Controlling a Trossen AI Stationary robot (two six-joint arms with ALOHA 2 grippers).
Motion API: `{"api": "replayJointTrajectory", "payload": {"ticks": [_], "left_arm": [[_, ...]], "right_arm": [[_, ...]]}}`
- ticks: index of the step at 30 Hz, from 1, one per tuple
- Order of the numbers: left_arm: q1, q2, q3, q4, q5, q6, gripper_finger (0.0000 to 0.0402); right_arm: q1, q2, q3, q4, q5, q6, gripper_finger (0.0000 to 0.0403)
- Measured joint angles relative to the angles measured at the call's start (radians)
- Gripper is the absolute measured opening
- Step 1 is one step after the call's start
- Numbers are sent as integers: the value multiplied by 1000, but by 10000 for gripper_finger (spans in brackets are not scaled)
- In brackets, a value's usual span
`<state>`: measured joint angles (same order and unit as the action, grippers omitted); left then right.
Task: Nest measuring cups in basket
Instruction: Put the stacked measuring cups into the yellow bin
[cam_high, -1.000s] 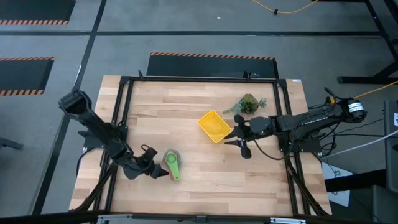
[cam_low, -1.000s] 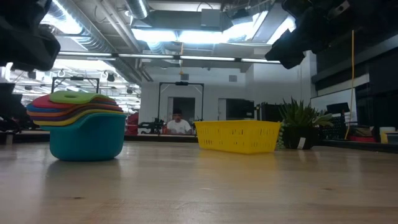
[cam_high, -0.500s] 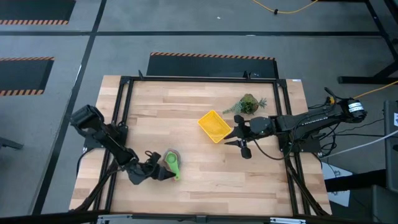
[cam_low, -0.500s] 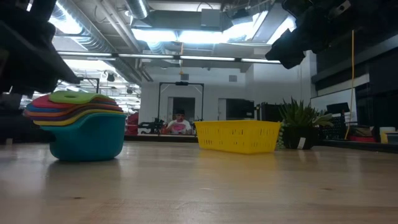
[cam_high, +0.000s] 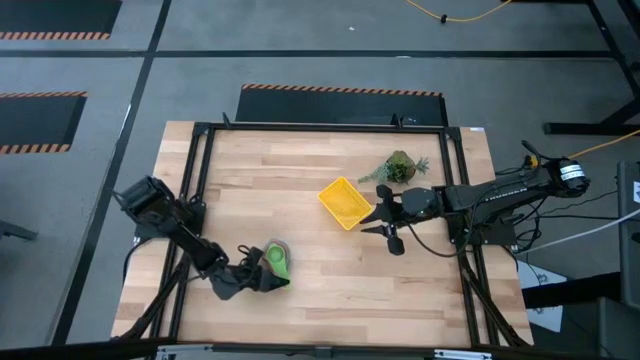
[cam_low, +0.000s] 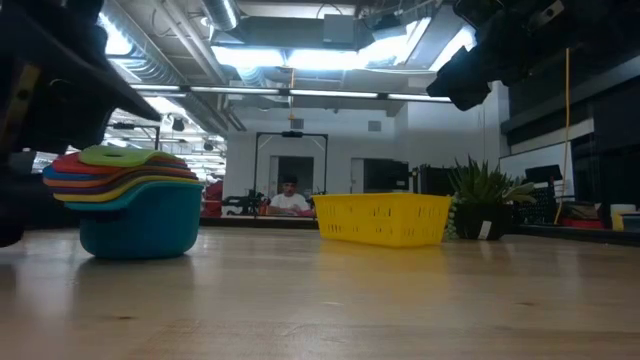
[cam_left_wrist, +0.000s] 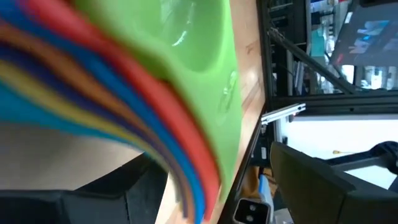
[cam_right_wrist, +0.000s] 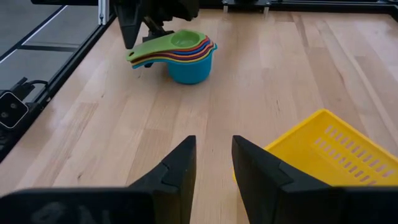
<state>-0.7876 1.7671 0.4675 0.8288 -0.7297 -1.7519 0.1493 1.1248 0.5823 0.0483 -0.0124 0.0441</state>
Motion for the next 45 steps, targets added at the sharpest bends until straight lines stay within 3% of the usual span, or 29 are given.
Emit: {"api": "replayJointTrajectory", "payload": {"ticks": [15,36,45], "left_arm": [[74,33,40,-1,99,28,270],[74,34,39,14,95,64,270],[74,34,39,17,77,68,248]], "right_arm": [[0,0,0,0,0,1,108],[0,0,0,0,1,1,108],[0,0,0,0,1,1,108]]}}
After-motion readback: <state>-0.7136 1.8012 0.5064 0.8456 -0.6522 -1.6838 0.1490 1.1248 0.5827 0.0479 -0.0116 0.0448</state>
